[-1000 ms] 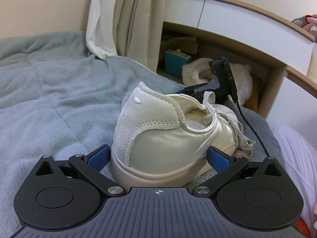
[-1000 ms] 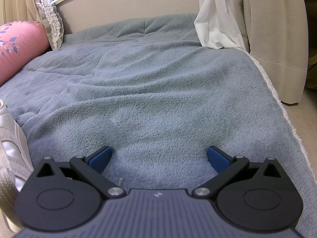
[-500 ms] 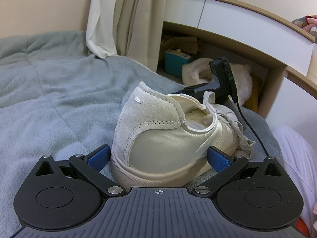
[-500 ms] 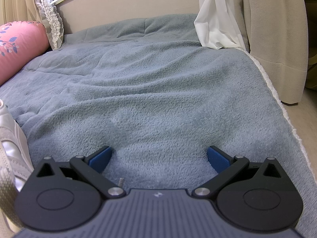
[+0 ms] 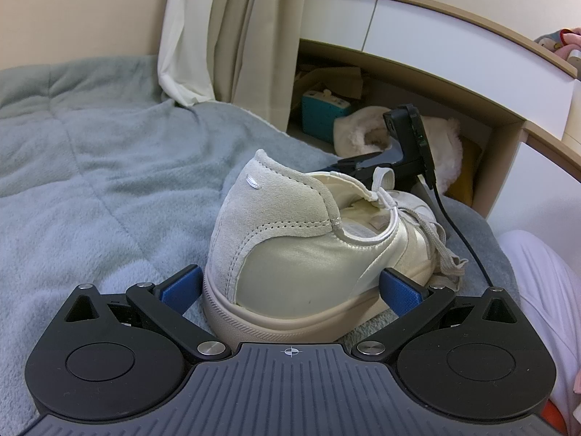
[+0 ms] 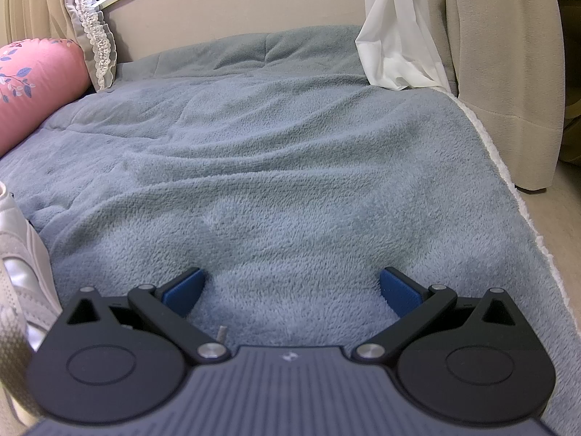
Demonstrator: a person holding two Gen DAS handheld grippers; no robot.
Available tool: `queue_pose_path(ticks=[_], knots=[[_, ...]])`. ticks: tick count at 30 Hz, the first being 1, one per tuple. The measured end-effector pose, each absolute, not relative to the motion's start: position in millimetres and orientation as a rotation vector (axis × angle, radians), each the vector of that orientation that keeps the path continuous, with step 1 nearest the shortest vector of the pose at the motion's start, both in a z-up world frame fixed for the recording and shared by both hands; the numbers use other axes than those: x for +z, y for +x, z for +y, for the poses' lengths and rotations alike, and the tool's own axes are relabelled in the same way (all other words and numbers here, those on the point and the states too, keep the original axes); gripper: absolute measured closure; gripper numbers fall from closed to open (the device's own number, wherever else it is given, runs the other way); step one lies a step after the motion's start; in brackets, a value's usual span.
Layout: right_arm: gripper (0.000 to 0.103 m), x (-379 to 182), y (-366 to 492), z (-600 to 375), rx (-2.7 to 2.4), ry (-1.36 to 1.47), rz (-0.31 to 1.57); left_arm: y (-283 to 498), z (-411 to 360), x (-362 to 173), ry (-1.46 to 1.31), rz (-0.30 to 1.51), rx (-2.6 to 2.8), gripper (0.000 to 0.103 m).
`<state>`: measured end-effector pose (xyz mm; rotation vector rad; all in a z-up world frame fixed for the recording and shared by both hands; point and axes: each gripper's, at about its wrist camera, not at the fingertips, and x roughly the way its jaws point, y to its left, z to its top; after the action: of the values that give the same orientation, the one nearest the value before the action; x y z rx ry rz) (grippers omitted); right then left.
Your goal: Lace up shoes with both hands
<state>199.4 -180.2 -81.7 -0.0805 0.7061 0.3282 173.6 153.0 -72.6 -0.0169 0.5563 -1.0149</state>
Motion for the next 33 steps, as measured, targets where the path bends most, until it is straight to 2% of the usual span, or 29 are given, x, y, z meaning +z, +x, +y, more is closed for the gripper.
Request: queue_pose_path(ticks=[33], knots=[[0.0, -81.8, 200.0, -179.1, 0.328, -0.081, 0.706, 174.2, 153.1, -72.9, -0.018, 0.557, -1.015, 0.0]])
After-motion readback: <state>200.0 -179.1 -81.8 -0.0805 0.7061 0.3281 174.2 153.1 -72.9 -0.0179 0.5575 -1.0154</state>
